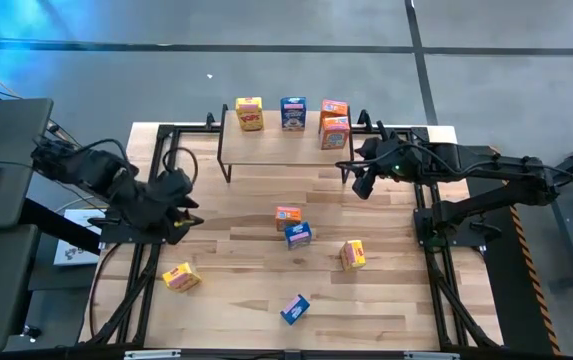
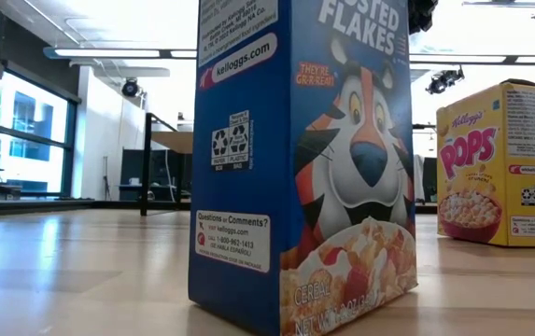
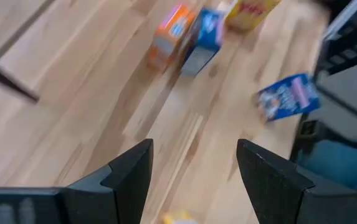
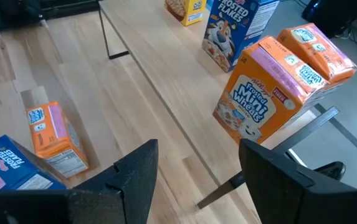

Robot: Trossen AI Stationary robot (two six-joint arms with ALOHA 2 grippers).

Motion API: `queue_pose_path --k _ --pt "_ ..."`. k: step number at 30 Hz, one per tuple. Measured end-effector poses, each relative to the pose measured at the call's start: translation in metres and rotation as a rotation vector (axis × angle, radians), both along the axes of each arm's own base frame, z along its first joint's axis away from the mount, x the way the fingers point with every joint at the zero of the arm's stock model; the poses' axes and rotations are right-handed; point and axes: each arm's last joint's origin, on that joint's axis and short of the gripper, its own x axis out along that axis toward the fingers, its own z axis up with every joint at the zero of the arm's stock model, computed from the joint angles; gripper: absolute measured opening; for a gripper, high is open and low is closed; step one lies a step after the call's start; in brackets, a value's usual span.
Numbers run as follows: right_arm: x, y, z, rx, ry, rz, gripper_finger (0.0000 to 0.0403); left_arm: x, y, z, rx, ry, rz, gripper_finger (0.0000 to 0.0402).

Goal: Stack cereal on shelf
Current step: Put the left yellow cereal box on the shelf aligned with the other yellow cereal box

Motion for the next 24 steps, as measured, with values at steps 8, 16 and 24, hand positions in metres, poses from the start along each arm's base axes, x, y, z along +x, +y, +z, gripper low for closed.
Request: queue_pose_path --k 8,16,24 --pt "0.000 0.000 0.000 0.004 -0.002 -0.002 0.0217 0.002 -0.021 -0.016 -0.006 0.165 0.047 0.0223" --pt "0.000 0.000 0.000 0.000 0.001 0.003 0.0217 0.010 -0.044 -0.027 -0.037 0.240 0.062 0.0223" --pt "0.000 0.000 0.000 0.000 0.001 0.004 0.0217 0.007 -0.060 -0.034 -0.059 0.330 -0.029 0.0223"
